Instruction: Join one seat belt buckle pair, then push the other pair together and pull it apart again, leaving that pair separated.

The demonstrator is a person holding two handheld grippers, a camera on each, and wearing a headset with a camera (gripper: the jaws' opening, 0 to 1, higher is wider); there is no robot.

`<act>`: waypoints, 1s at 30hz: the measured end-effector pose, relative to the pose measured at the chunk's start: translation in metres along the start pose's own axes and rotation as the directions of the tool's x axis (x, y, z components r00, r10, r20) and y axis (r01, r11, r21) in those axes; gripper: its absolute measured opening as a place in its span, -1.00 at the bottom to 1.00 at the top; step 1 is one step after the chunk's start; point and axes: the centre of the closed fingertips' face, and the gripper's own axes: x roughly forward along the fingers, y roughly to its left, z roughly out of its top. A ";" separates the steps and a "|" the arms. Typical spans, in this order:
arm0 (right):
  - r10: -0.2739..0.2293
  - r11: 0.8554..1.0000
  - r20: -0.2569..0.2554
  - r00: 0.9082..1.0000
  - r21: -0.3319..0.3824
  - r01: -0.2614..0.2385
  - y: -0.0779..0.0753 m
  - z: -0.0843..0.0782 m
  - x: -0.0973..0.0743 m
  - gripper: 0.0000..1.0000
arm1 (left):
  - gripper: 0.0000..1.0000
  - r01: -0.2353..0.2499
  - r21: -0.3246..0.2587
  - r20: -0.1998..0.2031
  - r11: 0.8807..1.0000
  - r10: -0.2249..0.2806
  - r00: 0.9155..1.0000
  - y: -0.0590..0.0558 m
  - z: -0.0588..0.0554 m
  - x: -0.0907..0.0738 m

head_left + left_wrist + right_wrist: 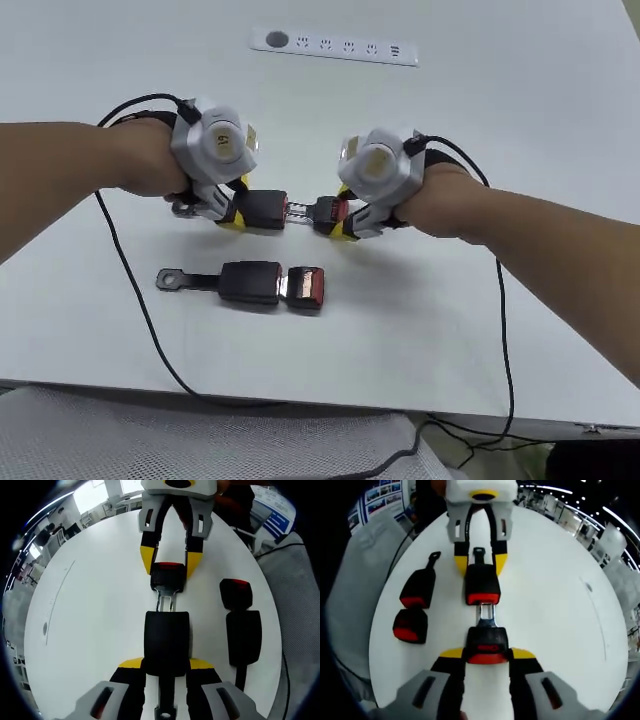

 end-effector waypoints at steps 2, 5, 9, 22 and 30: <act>0.001 1.000 0.000 1.000 -0.015 -0.001 0.000 0.000 -0.001 -0.33 | -0.37 0.000 0.002 0.000 1.000 0.000 1.000 0.000 0.000 0.000; -0.001 1.000 -0.004 1.000 -0.023 0.001 0.001 0.001 -0.002 -0.34 | -0.37 0.000 0.004 -0.002 1.000 0.000 1.000 0.000 0.000 0.000; 0.013 0.998 -0.019 1.000 -0.062 -0.014 0.003 0.007 0.001 -0.34 | -0.37 0.006 0.000 -0.005 1.000 -0.006 1.000 0.000 0.001 0.000; 0.016 0.999 0.000 1.000 -0.031 -0.016 0.002 0.012 0.009 -0.36 | -0.38 0.023 0.034 0.008 0.999 -0.024 1.000 -0.001 0.001 0.001; 0.023 0.999 0.005 1.000 -0.038 -0.023 0.002 0.022 0.014 -0.37 | -0.40 0.017 0.024 0.025 1.000 -0.018 1.000 -0.001 0.001 0.001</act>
